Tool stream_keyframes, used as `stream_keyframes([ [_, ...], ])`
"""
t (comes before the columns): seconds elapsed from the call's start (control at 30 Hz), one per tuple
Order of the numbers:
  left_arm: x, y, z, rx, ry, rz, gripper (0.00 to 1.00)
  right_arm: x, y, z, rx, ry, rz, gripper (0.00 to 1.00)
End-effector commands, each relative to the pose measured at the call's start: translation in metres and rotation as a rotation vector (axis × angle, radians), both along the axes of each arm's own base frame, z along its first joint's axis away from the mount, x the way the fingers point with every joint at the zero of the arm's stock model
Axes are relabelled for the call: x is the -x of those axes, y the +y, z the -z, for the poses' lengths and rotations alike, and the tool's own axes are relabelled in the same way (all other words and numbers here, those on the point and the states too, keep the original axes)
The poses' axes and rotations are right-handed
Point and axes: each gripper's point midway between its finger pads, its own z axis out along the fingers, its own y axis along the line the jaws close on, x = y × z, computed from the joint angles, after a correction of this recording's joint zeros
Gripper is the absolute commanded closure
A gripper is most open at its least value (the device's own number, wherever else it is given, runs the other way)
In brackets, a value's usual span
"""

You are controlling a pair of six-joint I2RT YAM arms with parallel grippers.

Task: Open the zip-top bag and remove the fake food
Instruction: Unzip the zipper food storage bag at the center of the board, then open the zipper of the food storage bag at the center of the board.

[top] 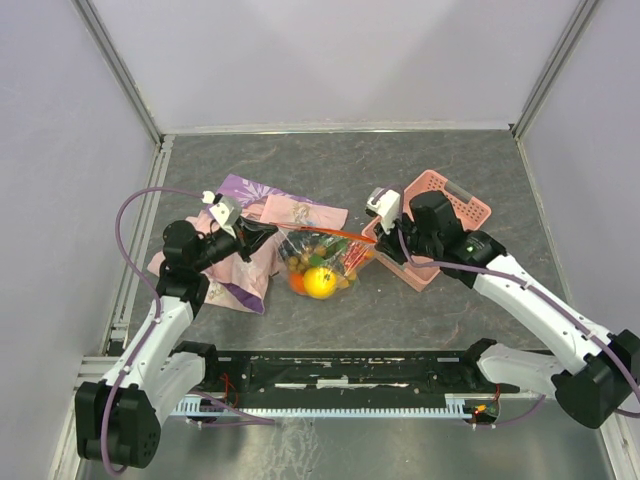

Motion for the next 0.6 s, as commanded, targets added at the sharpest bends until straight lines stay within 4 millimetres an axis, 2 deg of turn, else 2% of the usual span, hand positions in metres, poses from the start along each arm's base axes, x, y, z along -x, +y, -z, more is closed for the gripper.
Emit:
stream_keyframes([
  [0.0,-0.008,0.006,-0.015,0.025,-0.044,-0.040,0.97,-0.003,-0.018,-0.003,0.020,-0.018,0.091,0.96],
  [0.17,-0.007,0.005,-0.015,0.031,-0.042,-0.035,0.97,-0.003,-0.021,-0.001,0.024,-0.013,0.110,0.94],
  [0.23,-0.007,0.004,-0.015,0.034,-0.042,-0.026,0.97,-0.002,-0.021,-0.001,0.020,-0.012,0.109,0.91],
  [0.3,-0.003,0.001,-0.016,0.039,-0.044,0.004,0.97,0.000,-0.016,-0.004,-0.003,-0.009,0.086,0.76],
  [0.37,0.000,-0.004,-0.018,0.050,-0.047,0.041,0.97,0.005,-0.004,-0.013,-0.062,-0.016,0.031,0.55],
  [0.47,0.005,-0.008,-0.018,0.058,-0.042,0.086,0.97,0.015,0.021,-0.039,-0.211,-0.035,-0.071,0.27],
  [0.57,0.006,-0.011,-0.016,0.065,-0.028,0.113,0.97,0.017,0.046,-0.066,-0.357,-0.049,-0.157,0.16],
])
